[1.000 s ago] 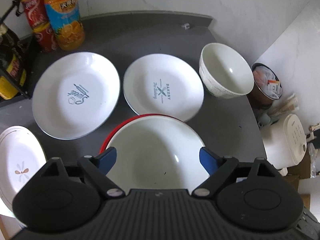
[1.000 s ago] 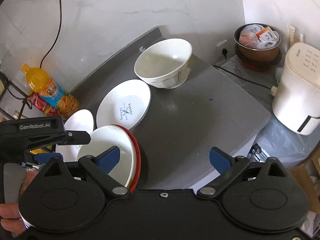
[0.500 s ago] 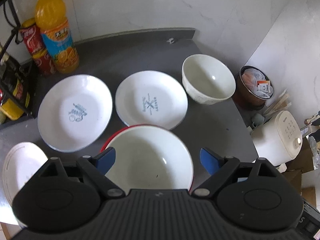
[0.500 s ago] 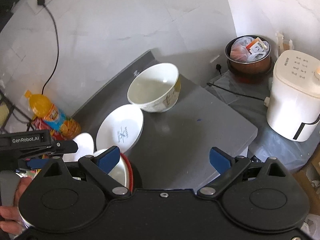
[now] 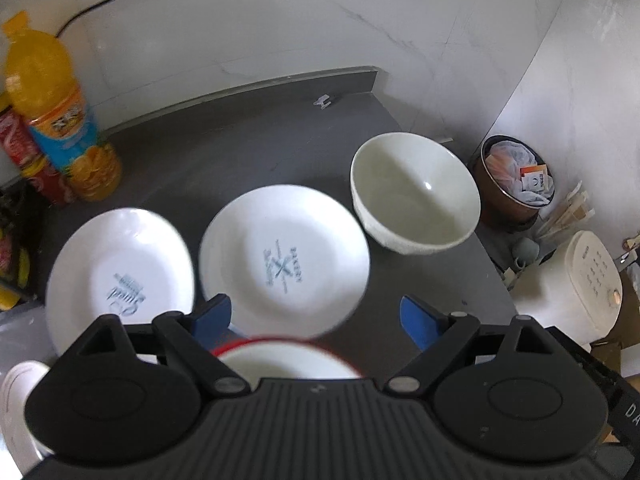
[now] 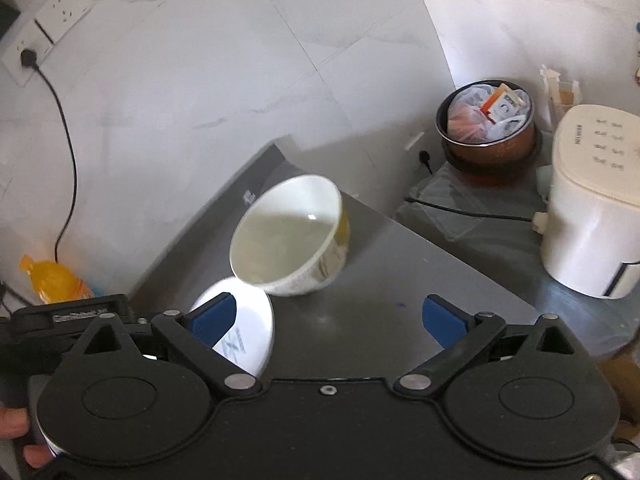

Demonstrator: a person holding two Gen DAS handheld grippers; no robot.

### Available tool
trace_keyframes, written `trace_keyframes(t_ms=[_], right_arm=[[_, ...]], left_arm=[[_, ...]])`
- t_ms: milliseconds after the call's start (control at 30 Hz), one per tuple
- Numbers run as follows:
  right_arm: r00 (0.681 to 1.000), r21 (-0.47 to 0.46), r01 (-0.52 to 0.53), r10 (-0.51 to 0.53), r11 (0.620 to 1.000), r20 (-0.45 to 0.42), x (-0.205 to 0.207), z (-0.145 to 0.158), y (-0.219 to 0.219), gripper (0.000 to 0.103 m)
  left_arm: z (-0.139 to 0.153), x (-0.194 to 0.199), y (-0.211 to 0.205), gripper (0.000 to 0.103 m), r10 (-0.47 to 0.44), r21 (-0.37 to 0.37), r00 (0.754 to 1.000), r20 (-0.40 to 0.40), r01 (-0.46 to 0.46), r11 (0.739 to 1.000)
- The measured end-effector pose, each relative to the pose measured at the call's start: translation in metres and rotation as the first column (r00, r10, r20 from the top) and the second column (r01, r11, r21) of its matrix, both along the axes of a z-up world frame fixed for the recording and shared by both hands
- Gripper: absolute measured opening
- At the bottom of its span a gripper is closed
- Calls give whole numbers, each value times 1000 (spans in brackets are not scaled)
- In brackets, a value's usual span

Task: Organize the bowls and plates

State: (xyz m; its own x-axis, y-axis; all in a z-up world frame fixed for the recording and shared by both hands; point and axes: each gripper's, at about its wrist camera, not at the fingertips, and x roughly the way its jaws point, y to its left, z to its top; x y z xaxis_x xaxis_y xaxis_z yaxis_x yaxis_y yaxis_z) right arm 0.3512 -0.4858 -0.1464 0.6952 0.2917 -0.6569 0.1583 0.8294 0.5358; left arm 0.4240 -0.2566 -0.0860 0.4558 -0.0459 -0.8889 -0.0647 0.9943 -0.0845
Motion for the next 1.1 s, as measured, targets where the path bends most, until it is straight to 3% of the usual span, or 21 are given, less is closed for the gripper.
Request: trace_keyframes(t_ms=[67, 200, 433, 867, 933, 1100], right_arm=[[1000, -6, 1, -1, 1000, -6, 11, -4, 1, 96], [1000, 0, 12, -12, 1000, -29, 34, -13, 1, 79], [995, 39, 46, -42, 998, -89, 66, -38, 1, 63], [974, 65, 80, -64, 995, -218, 106, -86, 18, 47], [976, 78, 69, -51, 995, -211, 110, -87, 20, 31], [973, 71, 55, -38, 996, -226, 121, -87, 25, 21]], left_arm=[[-4, 14, -1, 91, -7, -13, 1000, 0, 7, 1000], [-11, 40, -7, 90, -41, -7, 999, 18, 42, 999], [-34, 83, -12, 90, -56, -39, 998, -9, 56, 998], [-75, 133, -25, 87, -95, -45, 993, -69, 92, 995], [-79, 138, -26, 87, -91, -39, 993, -76, 88, 995], [-84, 142, -31, 75, -116, -42, 991, -61, 114, 993]])
